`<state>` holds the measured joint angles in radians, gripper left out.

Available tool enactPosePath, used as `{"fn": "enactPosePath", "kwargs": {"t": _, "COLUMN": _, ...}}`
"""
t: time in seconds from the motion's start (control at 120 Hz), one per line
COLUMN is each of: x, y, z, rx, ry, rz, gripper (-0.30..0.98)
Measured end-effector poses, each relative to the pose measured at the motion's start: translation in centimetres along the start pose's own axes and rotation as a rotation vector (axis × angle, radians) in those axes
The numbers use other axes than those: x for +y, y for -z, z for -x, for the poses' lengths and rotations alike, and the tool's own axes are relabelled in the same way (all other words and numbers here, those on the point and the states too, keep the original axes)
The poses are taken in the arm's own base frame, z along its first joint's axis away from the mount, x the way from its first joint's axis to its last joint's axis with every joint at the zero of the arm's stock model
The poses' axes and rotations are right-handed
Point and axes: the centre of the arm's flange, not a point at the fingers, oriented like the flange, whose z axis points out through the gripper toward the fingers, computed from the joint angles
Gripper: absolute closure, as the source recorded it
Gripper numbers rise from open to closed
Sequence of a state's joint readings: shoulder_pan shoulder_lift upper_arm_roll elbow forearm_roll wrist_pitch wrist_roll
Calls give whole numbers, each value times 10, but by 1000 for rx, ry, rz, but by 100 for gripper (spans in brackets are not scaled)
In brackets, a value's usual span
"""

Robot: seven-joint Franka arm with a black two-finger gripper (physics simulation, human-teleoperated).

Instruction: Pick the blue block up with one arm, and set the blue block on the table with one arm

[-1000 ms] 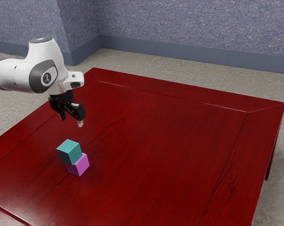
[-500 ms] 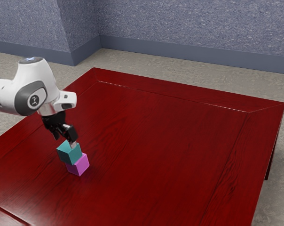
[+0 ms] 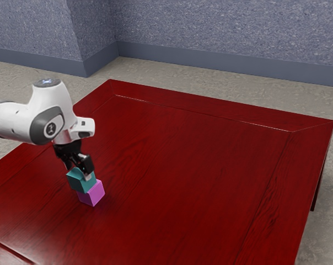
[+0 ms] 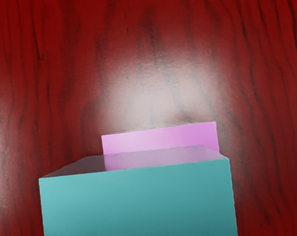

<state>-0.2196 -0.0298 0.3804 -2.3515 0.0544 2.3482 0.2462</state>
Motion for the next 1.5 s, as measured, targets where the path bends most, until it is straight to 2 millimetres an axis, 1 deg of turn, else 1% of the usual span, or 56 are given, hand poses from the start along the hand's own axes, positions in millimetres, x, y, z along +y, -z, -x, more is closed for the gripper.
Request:
{"fn": "enactPosePath", "kwargs": {"t": 0.133, "x": -5, "y": -16, "z": -5, "rx": -17, "ry": 8, "rz": -10, "gripper": 2}}
{"fn": "enactPosePath", "kwargs": {"t": 0.217, "x": -5, "y": -20, "z": -9, "rx": -19, "ry": 8, "rz": -15, "gripper": 2}}
{"fn": "enactPosePath", "kwargs": {"t": 0.283, "x": -3, "y": -21, "z": -11, "rx": -17, "ry": 4, "rz": -16, "gripper": 5}}
{"fn": "enactPosePath", "kwargs": {"t": 0.492, "x": 4, "y": -22, "z": -14, "rx": -11, "ry": 1, "rz": -7, "gripper": 23}}
{"fn": "enactPosePath", "kwargs": {"t": 0.742, "x": 1, "y": -22, "z": -13, "rx": -9, "ry": 10, "rz": -8, "gripper": 28}}
{"fn": "enactPosePath", "kwargs": {"t": 0.792, "x": 0, "y": -17, "z": -17, "rx": 1, "ry": 11, "rz": -12, "gripper": 28}}
{"fn": "enactPosePath", "kwargs": {"t": 0.833, "x": -2, "y": -6, "z": -25, "rx": 23, "ry": 11, "rz": -19, "gripper": 29}}
{"fn": "enactPosePath", "kwargs": {"t": 0.908, "x": -10, "y": 28, "z": -52, "rx": 73, "ry": 13, "rz": -44, "gripper": 29}}
{"fn": "enactPosePath", "kwargs": {"t": 0.942, "x": -13, "y": 39, "z": -61, "rx": 84, "ry": 14, "rz": -53, "gripper": 29}}
{"fn": "enactPosePath", "kwargs": {"t": 0.95, "x": -14, "y": 41, "z": -65, "rx": 85, "ry": 15, "rz": -57, "gripper": 29}}
{"fn": "enactPosePath", "kwargs": {"t": 0.983, "x": -24, "y": 48, "z": -99, "rx": 87, "ry": 20, "rz": -92, "gripper": 30}}
{"fn": "enactPosePath", "kwargs": {"t": 1.008, "x": -27, "y": 47, "z": -128, "rx": 81, "ry": 18, "rz": -116, "gripper": 29}}
{"fn": "enactPosePath", "kwargs": {"t": 1.033, "x": -24, "y": 41, "z": -153, "rx": 70, "ry": 13, "rz": -130, "gripper": 29}}
{"fn": "enactPosePath", "kwargs": {"t": 1.058, "x": -20, "y": 32, "z": -168, "rx": 51, "ry": 7, "rz": -132, "gripper": 29}}
{"fn": "enactPosePath", "kwargs": {"t": 1.083, "x": -16, "y": 22, "z": -178, "rx": 30, "ry": 5, "rz": -129, "gripper": 29}}
{"fn": "enactPosePath", "kwargs": {"t": 1.092, "x": -15, "y": 16, "z": -180, "rx": 19, "ry": 5, "rz": -127, "gripper": 29}}
{"fn": "enactPosePath", "kwargs": {"t": 1.142, "x": -11, "y": -19, "z": -189, "rx": -44, "ry": 13, "rz": -110, "gripper": 28}}
{"fn": "enactPosePath", "kwargs": {"t": 1.175, "x": -8, "y": -32, "z": -193, "rx": -70, "ry": 16, "rz": -96, "gripper": 28}}
{"fn": "enactPosePath", "kwargs": {"t": 1.208, "x": -5, "y": -40, "z": -194, "rx": -89, "ry": 20, "rz": -84, "gripper": 28}}
{"fn": "enactPosePath", "kwargs": {"t": 1.258, "x": -3, "y": -46, "z": -194, "rx": -110, "ry": 26, "rz": -70, "gripper": 28}}
{"fn": "enactPosePath", "kwargs": {"t": 1.333, "x": -2, "y": -50, "z": -192, "rx": -131, "ry": 32, "rz": -55, "gripper": 27}}
{"fn": "enactPosePath", "kwargs": {"t": 1.5, "x": 0, "y": -52, "z": -189, "rx": -157, "ry": 35, "rz": -35, "gripper": 16}}
